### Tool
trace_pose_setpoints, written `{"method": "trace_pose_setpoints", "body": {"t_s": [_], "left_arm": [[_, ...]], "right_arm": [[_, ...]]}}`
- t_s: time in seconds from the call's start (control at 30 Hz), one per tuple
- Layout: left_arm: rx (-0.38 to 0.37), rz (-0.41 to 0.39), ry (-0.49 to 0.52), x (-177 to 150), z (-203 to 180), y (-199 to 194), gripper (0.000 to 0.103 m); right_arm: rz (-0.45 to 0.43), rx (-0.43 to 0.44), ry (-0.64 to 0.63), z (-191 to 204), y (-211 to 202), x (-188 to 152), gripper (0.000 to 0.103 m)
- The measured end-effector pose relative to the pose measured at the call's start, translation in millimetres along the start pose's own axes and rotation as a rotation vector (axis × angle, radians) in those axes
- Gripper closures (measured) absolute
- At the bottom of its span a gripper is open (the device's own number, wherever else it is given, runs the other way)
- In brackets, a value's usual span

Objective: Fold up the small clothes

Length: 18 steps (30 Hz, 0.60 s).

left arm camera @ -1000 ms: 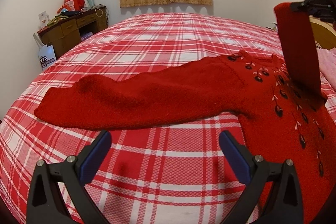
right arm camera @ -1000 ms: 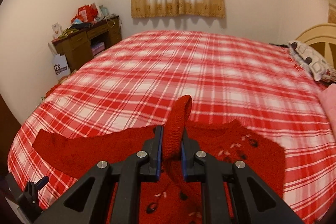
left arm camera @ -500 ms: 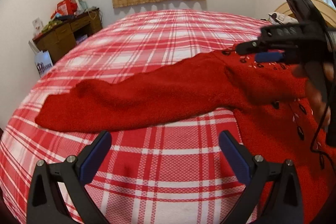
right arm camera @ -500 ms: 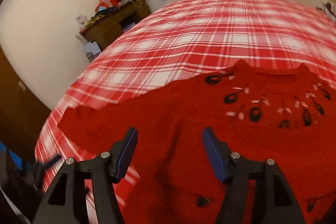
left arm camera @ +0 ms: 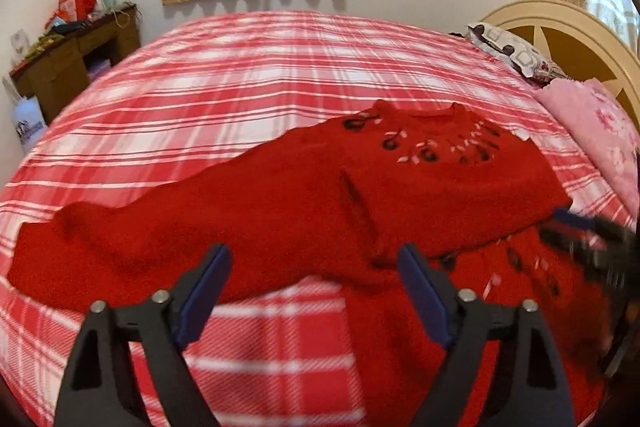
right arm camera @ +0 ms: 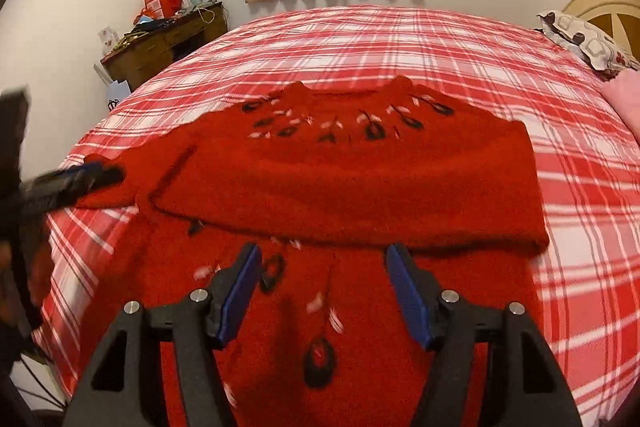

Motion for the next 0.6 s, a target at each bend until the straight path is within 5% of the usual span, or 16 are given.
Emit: {"method": "trace_pose_setpoints", "body": {"t_s": [0.2, 0.33, 0.4, 0.47, 0.6], "left_arm": [[-0.072, 0.039, -0.063, 10.9, -18.0, 36.1, 0.037], [-0.081, 0.107, -0.069, 8.1, -21.4, 63.3, 0.068], [-0.093, 0.127, -0.087, 4.4, -19.6, 74.0, 0.075], [-0.101, 0.086, -0.077, 4.2, -20.8, 70.3, 0.090], [-0.109, 0.037, -0.051, 5.2, -22.1, 54.8, 0.097]], "right_arm": [[0.008, 0.029, 0.027, -7.9, 11.0, -14.9, 0.036], [-0.006, 0.062, 0.061, -13.5, 10.9, -16.1, 0.034], [-0.007, 0.066, 0.067, -13.0, 11.2, -16.1, 0.033], [-0.010, 0.057, 0.065, -10.9, 11.0, -17.2, 0.033], [-0.018, 0.042, 0.049, -7.4, 10.1, -17.9, 0.032]]}}
Point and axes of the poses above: each gripper's, at about its wrist camera, not at the fingertips, and y roughly the way its jaws point, z to its left, x to its top, the point moved 3 cm from there along y, roughly the way its jaws point, and after that the axes turned 6 degrees about -x, right-handed, at the moved point
